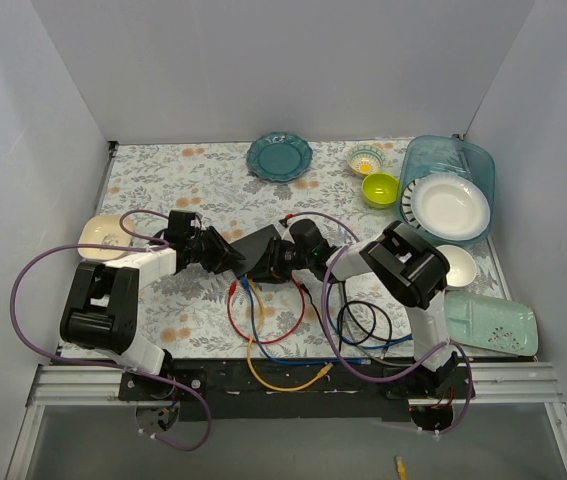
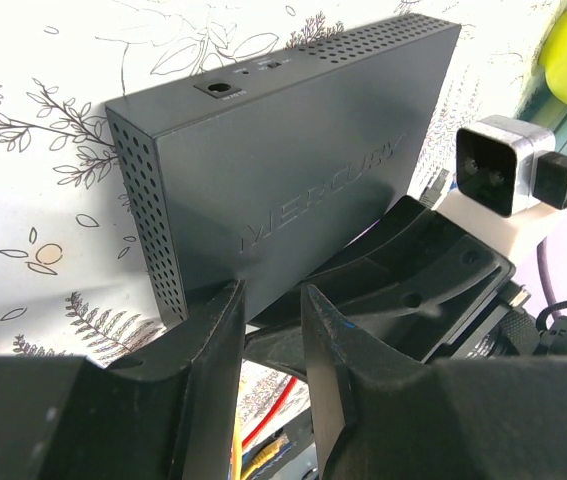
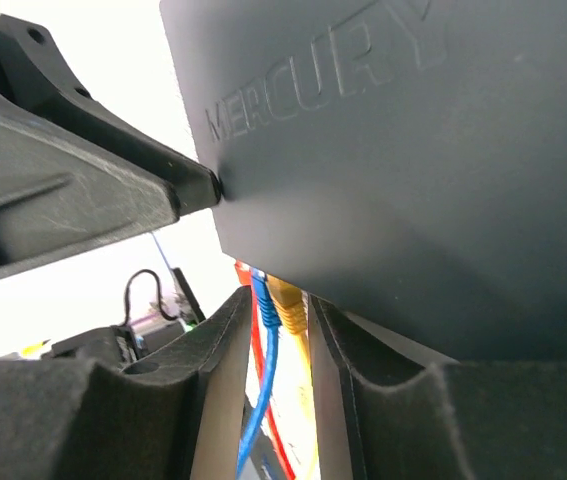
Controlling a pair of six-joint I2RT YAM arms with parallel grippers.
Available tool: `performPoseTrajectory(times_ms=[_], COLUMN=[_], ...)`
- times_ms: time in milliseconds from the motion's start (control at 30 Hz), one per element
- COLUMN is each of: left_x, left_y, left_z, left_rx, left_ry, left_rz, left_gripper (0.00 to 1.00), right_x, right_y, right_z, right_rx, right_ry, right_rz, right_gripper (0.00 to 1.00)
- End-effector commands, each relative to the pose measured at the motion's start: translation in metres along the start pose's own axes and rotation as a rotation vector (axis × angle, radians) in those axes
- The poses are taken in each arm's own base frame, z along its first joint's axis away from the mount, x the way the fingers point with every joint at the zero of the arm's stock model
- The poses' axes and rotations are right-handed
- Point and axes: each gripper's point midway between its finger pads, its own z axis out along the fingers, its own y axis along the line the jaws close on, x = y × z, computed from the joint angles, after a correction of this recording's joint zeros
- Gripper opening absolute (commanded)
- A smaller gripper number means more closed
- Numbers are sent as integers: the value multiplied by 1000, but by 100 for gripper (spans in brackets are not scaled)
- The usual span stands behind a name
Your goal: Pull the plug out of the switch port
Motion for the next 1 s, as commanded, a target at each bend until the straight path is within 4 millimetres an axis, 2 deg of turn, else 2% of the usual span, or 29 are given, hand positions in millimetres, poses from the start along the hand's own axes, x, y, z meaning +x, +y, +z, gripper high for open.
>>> performPoseTrajectory(times_ms=[0,233,467,667,800,833,967], left_x=[1,3,4,4,-29,-43,-75], left_y=[5,8,9,9,-15,-22,-22], left_z=[-4,-6,-7,-8,-28,-32,-25], left_rx=[-17,-25,-26,-26,6,-6,-25], left_ry=[-4,-8,-7,-11,-176,-214,-268], left_rz=[10,22,22,21,17,5,-67], left_gripper=[29,29,29,28,28,28,30], right_x=[1,-7,-6,-3,-1,2,10], right_y=[-27,-22,-27,-31,-31,-34,-42], right_z=[6,14,18,20,18,17,11], right_rx=[57,55,84,97,104,112,142], right_ry=[-2,-5,9,20,29,36,56], right_rz=[113,138,129,125,118,123,110], right_gripper=[37,37,29,30,30,30,31])
